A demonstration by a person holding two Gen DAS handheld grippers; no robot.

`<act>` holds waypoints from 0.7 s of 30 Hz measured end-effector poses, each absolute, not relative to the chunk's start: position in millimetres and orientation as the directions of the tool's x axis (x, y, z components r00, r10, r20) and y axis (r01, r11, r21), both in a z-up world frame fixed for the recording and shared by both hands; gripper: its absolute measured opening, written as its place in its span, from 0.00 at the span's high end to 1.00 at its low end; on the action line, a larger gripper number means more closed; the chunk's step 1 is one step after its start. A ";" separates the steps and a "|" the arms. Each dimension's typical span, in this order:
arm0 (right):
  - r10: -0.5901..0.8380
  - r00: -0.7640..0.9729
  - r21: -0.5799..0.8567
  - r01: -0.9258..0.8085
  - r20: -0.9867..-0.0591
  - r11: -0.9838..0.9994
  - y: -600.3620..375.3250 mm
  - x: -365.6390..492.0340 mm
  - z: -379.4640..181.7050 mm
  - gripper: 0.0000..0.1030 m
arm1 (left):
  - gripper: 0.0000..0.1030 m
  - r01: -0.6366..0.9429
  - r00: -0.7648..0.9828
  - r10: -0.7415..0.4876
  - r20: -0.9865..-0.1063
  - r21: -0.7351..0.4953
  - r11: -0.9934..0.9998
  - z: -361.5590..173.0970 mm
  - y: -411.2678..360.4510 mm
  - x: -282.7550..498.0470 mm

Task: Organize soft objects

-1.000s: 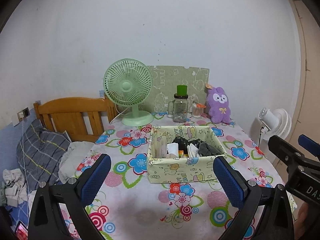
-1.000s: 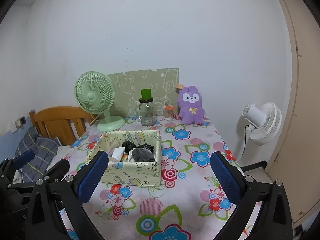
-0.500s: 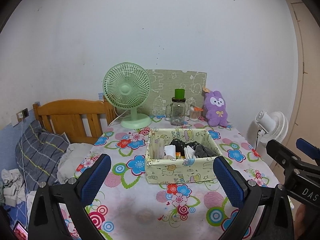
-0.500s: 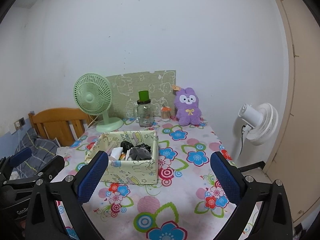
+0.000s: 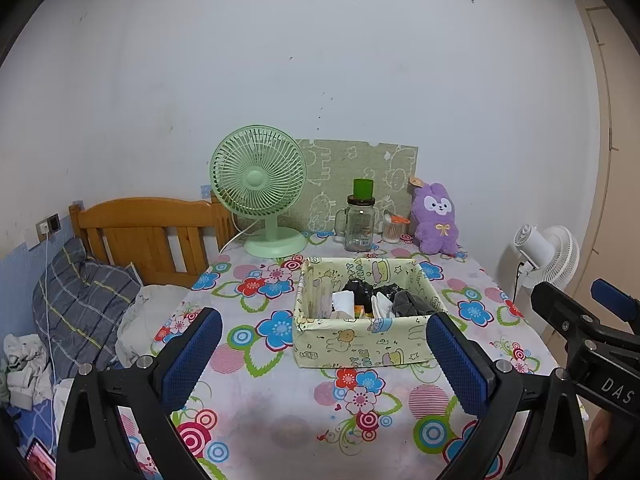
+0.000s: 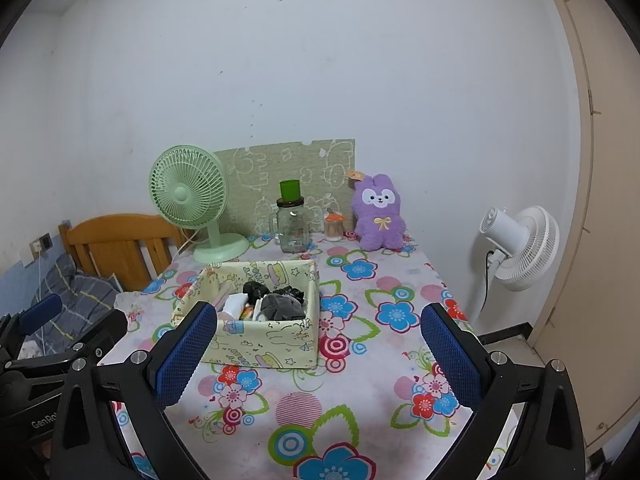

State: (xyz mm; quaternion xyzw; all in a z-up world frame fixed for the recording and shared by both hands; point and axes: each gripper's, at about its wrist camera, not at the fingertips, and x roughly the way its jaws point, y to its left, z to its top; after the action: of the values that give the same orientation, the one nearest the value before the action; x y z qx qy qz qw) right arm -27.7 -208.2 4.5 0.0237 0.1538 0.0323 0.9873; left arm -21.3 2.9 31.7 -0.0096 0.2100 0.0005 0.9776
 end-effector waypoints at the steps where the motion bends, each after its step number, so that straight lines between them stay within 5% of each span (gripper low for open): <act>1: 0.070 0.951 0.056 -0.056 -0.302 0.997 -208.1 -27.5 4.3 0.00 | 0.00 -0.005 0.912 -0.003 -0.411 -0.018 1.000 31.6 2.9 -21.6; 21: 0.071 0.951 0.057 -0.056 -0.301 0.997 -208.7 -27.2 3.2 0.00 | 0.00 -0.002 0.913 -0.005 -0.408 -0.017 1.000 32.0 3.6 -21.1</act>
State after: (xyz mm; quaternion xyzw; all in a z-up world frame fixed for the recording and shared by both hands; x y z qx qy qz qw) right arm -27.2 -208.7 3.2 0.0240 0.1534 0.0323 0.9873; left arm -21.1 3.6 32.0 -0.0083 0.2087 -0.0005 0.9779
